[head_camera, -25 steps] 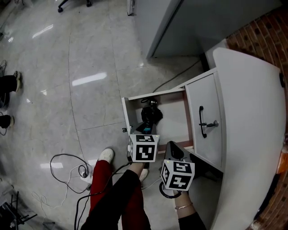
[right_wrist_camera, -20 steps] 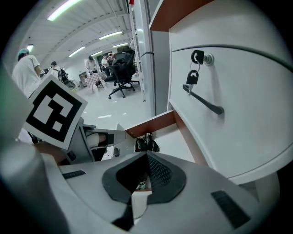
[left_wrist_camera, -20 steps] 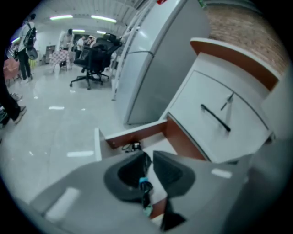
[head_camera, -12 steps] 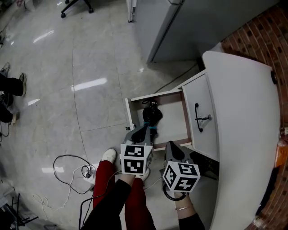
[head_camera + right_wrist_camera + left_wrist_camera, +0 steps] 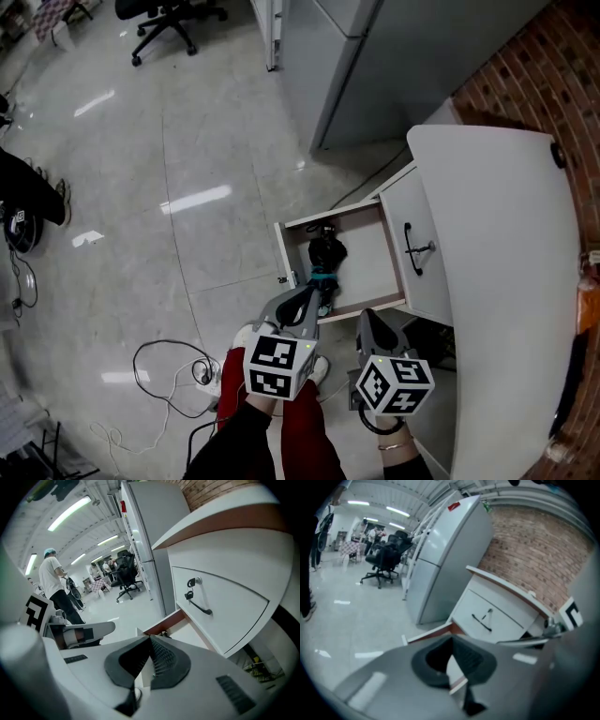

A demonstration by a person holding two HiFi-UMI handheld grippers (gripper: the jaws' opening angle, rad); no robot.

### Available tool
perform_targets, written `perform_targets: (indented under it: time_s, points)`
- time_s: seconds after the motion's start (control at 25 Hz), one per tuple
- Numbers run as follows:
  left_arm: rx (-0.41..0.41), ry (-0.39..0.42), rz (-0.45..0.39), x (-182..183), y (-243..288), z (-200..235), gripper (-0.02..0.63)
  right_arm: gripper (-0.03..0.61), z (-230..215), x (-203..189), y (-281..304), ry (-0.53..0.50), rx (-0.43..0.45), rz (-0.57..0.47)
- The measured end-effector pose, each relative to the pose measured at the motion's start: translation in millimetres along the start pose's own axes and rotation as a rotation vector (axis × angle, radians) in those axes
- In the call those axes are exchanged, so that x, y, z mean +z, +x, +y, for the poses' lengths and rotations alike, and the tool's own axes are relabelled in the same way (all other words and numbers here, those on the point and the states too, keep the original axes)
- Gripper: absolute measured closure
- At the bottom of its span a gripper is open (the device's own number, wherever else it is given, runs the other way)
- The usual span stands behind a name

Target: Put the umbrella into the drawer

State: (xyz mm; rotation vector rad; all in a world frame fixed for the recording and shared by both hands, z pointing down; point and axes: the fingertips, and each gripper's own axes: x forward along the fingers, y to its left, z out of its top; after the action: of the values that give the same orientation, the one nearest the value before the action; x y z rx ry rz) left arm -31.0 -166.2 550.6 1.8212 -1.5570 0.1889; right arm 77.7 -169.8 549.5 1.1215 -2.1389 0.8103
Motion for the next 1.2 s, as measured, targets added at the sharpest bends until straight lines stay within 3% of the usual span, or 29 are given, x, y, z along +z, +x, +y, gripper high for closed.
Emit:
perform_targets:
  time_s: [0.56,0.84,1.2]
  points:
    - [-0.037,0.094,-0.076,69,-89,-23,0.611,0.577,44,53,-89,0.046,0.094,-0.198]
    - [-0.071,0.137,-0.090,82,-128,-40,0.611,0.577,52,64,-138,-0.016,0.098,-0.300]
    - [-0.097,0.194,-0.129,98,-183,-58,0.611,0.577,78,82,-198,-0.020,0.116,-0.435]
